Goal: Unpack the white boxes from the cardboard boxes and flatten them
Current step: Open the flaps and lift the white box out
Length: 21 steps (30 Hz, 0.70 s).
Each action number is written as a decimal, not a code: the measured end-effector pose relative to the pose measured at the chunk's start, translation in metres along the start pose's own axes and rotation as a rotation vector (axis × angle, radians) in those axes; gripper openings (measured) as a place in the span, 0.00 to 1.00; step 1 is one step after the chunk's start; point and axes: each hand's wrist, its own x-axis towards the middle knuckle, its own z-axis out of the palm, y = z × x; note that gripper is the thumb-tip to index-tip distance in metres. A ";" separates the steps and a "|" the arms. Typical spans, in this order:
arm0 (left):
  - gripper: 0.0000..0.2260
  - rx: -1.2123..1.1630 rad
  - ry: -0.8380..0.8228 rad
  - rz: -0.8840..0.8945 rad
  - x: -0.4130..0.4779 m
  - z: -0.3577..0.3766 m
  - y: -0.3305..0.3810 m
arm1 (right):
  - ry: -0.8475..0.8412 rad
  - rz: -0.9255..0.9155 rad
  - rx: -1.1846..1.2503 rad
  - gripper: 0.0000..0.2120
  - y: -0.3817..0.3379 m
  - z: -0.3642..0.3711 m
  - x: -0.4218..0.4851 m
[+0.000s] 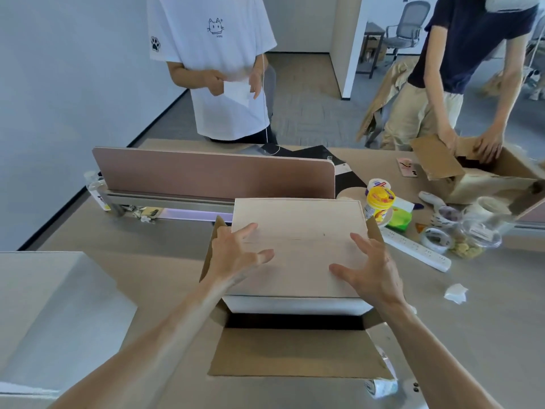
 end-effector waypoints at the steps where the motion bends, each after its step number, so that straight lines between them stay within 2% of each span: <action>1: 0.40 0.009 0.021 0.019 -0.002 -0.004 0.004 | 0.006 0.000 -0.017 0.40 -0.004 -0.002 0.000; 5: 0.40 0.101 0.098 0.152 -0.009 -0.029 0.022 | 0.009 -0.027 -0.031 0.39 -0.021 -0.010 0.001; 8: 0.35 0.115 0.140 0.167 -0.015 -0.054 0.030 | -0.001 -0.088 -0.016 0.39 -0.042 -0.012 0.003; 12: 0.37 0.136 0.229 0.119 -0.030 -0.096 0.029 | -0.019 -0.224 -0.058 0.36 -0.087 -0.015 0.007; 16: 0.41 0.128 0.360 0.057 -0.052 -0.143 0.019 | -0.063 -0.370 0.013 0.36 -0.142 -0.002 0.005; 21: 0.42 0.163 0.481 -0.060 -0.084 -0.209 -0.007 | -0.116 -0.466 0.041 0.35 -0.214 0.017 -0.018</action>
